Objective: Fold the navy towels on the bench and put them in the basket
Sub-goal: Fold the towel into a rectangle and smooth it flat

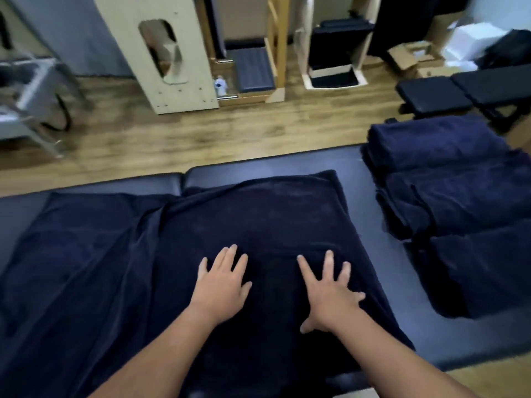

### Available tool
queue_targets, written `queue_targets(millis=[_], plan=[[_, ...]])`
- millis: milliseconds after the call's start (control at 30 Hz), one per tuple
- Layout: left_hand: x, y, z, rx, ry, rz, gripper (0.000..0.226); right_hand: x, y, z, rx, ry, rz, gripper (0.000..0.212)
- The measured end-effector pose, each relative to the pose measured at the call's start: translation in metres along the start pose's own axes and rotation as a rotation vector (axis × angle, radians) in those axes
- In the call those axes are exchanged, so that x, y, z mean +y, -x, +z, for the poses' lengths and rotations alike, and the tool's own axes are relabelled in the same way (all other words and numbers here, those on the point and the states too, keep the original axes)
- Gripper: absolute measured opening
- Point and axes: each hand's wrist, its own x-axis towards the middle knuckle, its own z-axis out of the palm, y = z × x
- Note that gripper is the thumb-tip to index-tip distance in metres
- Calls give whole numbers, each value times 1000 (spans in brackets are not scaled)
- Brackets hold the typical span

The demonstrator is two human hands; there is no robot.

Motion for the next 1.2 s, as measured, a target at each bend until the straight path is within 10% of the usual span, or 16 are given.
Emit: queue_targets(millis=[233, 533, 733, 900, 1200], plan=[[-50, 89, 27, 36, 22, -250, 59, -31, 4, -11, -15, 240, 57, 158], [-96, 143, 17, -58, -81, -441, 70, -181, 42, 37, 193, 462, -707, 93], [-160, 192, 11, 126, -58, -587, 82, -246, 57, 60, 14, 493, -493, 108], [-200, 200, -1, 30, 116, -590, 17, -271, 64, 52, -16, 502, -385, 101], [-295, 178, -66, 137, 134, -404, 20, -334, 73, 35, 393, 370, -474, 49]])
